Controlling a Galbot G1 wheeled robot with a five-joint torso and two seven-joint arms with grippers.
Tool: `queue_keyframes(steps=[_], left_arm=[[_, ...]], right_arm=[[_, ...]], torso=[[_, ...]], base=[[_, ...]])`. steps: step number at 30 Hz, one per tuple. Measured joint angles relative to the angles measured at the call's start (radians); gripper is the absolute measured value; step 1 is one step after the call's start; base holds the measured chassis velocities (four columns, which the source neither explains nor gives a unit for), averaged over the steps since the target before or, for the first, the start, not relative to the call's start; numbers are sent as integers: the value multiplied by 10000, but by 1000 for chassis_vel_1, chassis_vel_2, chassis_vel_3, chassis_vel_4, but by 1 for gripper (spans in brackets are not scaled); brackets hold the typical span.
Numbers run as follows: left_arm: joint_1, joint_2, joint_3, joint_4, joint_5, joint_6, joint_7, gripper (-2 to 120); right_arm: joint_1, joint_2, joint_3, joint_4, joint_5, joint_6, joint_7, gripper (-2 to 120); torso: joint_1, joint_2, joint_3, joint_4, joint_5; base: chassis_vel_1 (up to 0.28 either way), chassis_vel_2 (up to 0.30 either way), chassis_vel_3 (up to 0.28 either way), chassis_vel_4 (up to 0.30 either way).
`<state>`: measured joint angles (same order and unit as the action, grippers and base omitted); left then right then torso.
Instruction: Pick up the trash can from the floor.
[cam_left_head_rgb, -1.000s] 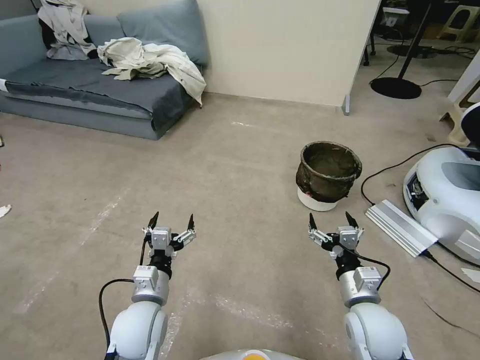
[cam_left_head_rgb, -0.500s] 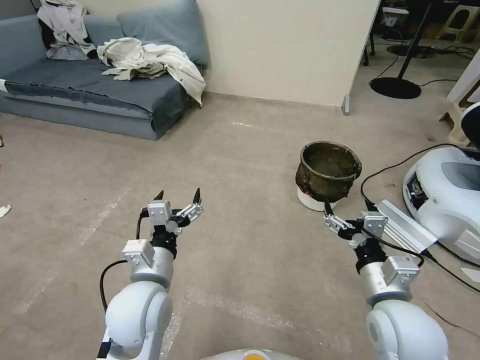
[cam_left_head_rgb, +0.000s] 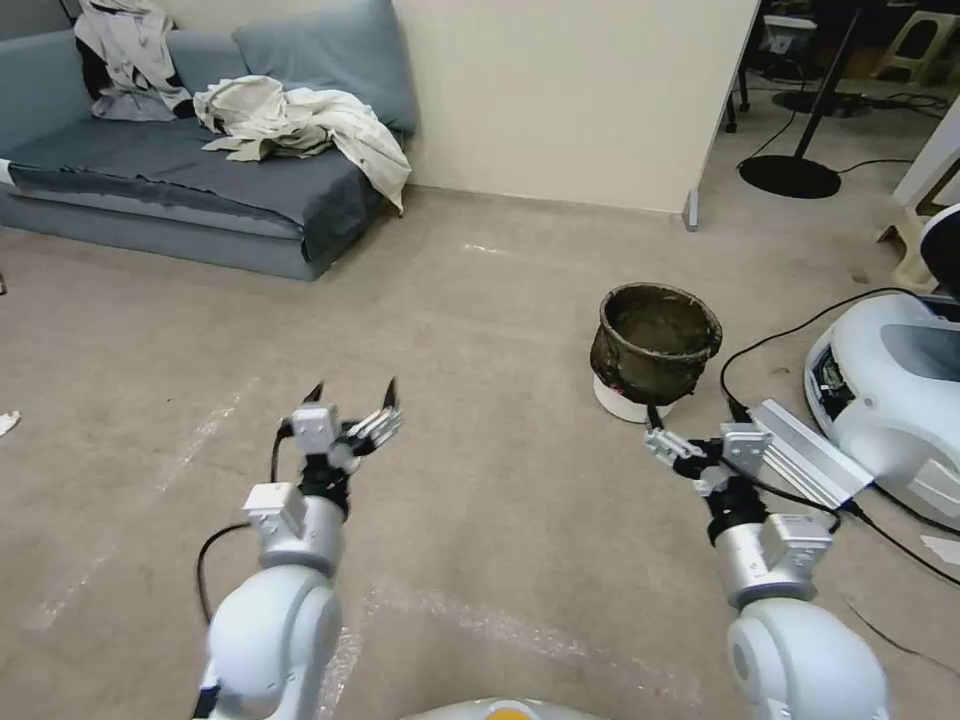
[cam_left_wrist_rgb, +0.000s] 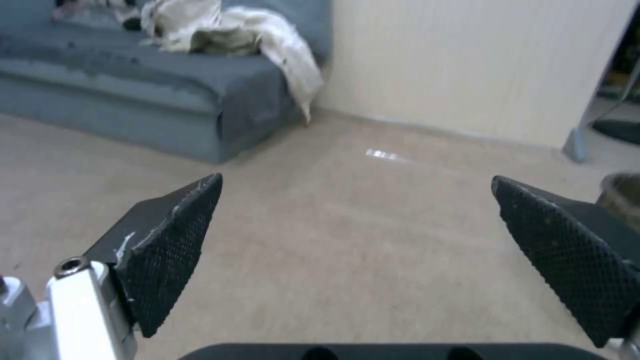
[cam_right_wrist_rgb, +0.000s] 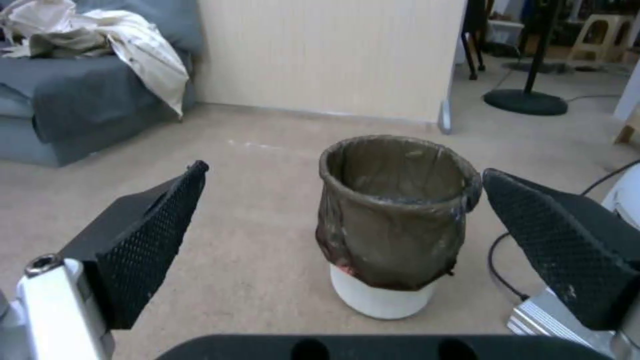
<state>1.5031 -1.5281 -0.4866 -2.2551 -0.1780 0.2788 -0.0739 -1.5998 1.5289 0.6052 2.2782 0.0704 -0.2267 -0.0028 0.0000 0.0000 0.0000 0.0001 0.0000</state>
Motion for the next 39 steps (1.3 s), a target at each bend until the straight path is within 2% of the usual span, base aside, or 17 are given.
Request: queue_keyframes(steps=[8,9,10,16,18,23,26,29,31,33,39], left_arm=[[2,-1,1,1,6,-14,0,100],[116,89,-161,199,161,-379,7,100],[365,321,-421,158,99,-459,-206,100],[645,547,-533,44,-92,-657,-330,100],[651,549,-535,43,-128,-681,-330,100],[684,515,-527,46,-152,-751,-297,100],[700,486,-520,58,-152,-773,-222,100],[700,486,-520,58,-152,-773,-222,100],[703,475,-517,60,-153,-774,-190,100],[713,463,-516,70,-154,-775,-107,100],[712,441,-509,91,-154,-779,-45,100]], right_arm=[[1,0,0,-9,1,3,-6,100],[82,-39,-77,-309,-90,349,-7,100],[93,-57,-98,-489,-133,450,-6,100],[12,-28,-14,-42,18,152,-14,100],[1,-23,-7,-9,36,112,-15,100],[0,-22,-4,-14,47,118,-18,100],[37,-102,-44,-272,144,568,-55,100],[37,-102,-44,-272,144,568,-55,100],[45,-183,-55,-416,310,929,-102,100],[47,-362,-65,-680,741,1722,-210,100],[41,-545,-68,-933,1182,2500,-320,100]], torso=[[0,1,0,-1,0],[-1,0,-1,-9,-8],[1,0,2,4,7],[0,0,0,-3,-7],[0,0,-1,-4,3],[0,0,-1,-2,0],[0,0,0,-1,3],[0,0,0,-1,3],[0,0,0,0,2],[0,1,0,0,1],[0,0,-1,0,1]], base=[[0,0,0,0],[0,0,0,0],[0,0,0,0],[0,0,0,0],[0,0,0,0],[0,0,0,0],[0,0,0,0],[0,0,0,0],[0,0,0,0],[0,0,0,0],[-31,-42,-40,-42]])
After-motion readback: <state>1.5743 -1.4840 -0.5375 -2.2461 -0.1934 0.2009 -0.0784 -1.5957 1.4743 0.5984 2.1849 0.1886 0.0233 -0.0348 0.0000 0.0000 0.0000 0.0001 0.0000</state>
